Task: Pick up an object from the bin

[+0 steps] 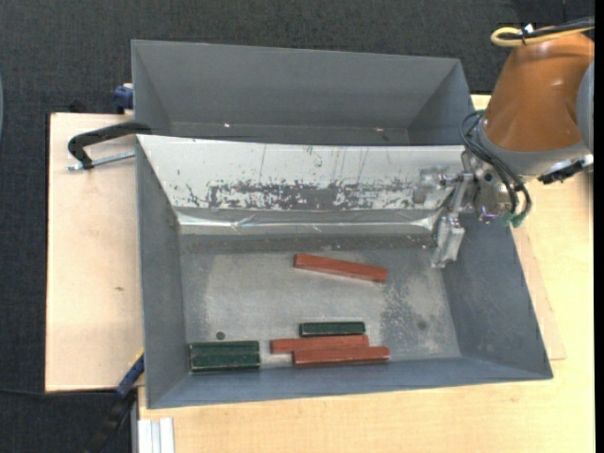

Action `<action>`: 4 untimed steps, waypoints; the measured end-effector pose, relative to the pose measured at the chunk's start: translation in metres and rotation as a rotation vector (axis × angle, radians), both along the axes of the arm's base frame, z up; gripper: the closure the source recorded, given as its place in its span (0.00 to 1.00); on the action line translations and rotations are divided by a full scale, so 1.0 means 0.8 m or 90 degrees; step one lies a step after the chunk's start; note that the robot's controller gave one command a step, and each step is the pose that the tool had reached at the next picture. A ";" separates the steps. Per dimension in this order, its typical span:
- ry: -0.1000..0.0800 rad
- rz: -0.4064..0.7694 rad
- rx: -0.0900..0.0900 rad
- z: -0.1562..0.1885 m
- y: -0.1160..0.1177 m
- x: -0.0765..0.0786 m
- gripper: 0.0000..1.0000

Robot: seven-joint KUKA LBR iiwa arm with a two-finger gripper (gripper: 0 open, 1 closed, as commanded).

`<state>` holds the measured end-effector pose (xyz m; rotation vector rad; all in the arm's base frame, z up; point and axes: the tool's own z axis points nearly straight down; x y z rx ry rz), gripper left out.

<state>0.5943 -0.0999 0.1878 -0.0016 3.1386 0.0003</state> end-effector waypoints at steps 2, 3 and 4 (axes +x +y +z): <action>-0.004 -0.006 -0.001 -0.063 0.038 0.005 0.00; 0.001 -0.117 0.001 -0.130 0.074 -0.055 1.00; 0.001 -0.117 0.001 -0.130 0.074 -0.055 1.00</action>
Offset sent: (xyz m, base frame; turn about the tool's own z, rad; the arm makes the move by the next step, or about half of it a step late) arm 0.0044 0.0672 -0.1138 0.0123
